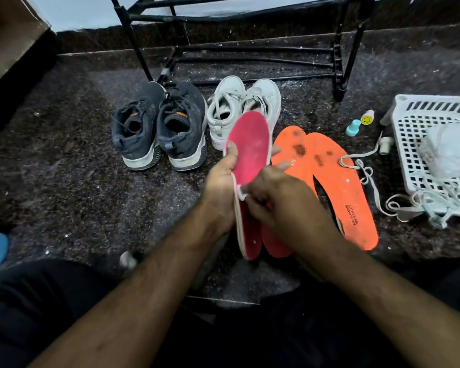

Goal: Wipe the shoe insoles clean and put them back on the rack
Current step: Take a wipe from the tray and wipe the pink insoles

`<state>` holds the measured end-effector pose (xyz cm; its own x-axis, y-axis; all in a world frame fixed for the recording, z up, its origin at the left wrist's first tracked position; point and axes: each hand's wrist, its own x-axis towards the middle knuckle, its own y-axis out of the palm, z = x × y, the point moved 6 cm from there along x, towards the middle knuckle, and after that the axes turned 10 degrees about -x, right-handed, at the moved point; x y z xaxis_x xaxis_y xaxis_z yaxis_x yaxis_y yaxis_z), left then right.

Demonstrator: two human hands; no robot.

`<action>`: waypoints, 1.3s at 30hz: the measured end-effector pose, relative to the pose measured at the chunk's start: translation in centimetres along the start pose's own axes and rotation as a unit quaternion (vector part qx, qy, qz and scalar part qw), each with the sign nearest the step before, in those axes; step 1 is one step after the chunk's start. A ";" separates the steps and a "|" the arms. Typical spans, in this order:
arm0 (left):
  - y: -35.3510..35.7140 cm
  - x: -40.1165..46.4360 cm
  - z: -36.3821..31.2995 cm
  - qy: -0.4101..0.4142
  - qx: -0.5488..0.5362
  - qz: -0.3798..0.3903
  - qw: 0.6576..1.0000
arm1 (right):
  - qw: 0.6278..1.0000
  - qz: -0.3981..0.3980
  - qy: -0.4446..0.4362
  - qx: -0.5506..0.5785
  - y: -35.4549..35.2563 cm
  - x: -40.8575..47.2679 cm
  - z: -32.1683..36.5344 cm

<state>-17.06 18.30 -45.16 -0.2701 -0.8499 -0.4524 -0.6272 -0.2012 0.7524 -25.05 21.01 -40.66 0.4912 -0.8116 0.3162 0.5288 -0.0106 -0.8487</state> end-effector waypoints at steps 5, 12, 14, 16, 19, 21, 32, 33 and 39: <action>1.0 -0.2 2.1 -0.013 0.008 -0.001 1.000 | 0.992 -0.077 0.089 -0.053 -2.3 2.6 -5.2; 0.3 -0.2 2.0 -0.030 0.067 -0.014 0.997 | 0.996 -0.065 0.061 -0.019 -1.7 2.0 -4.3; 0.6 -0.5 2.1 -0.032 0.076 -0.006 0.997 | 0.995 -0.070 0.065 -0.032 -1.9 2.2 -5.1; 1.3 -1.0 2.3 -0.033 0.101 0.006 0.994 | 0.986 -0.111 0.112 -0.047 -3.1 2.8 -7.1; 1.4 -1.2 2.5 -0.038 0.105 0.005 0.994 | 0.982 -0.137 0.118 -0.059 -4.1 3.0 -7.5; 1.0 -0.9 2.3 -0.044 0.085 -0.004 0.995 | 0.992 -0.098 0.056 -0.056 -3.0 2.6 -5.3; 1.0 -1.2 1.9 -0.049 0.118 -0.022 0.992 | 0.996 -0.041 0.015 -0.083 -1.9 2.1 -4.2; 0.8 -1.0 1.7 -0.047 0.119 -0.022 0.992 | 0.995 -0.020 0.001 -0.102 -1.4 2.0 -3.7; 1.1 -1.1 1.8 -0.050 0.136 -0.004 0.989 | 0.984 -0.080 0.097 -0.128 -3.7 2.6 -7.2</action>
<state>-18.74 19.91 -44.69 -0.3272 -0.7934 -0.5133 -0.7988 -0.0580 0.5988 -30.70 14.70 -39.75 0.2612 -0.8839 0.3880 0.3844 -0.2734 -0.8818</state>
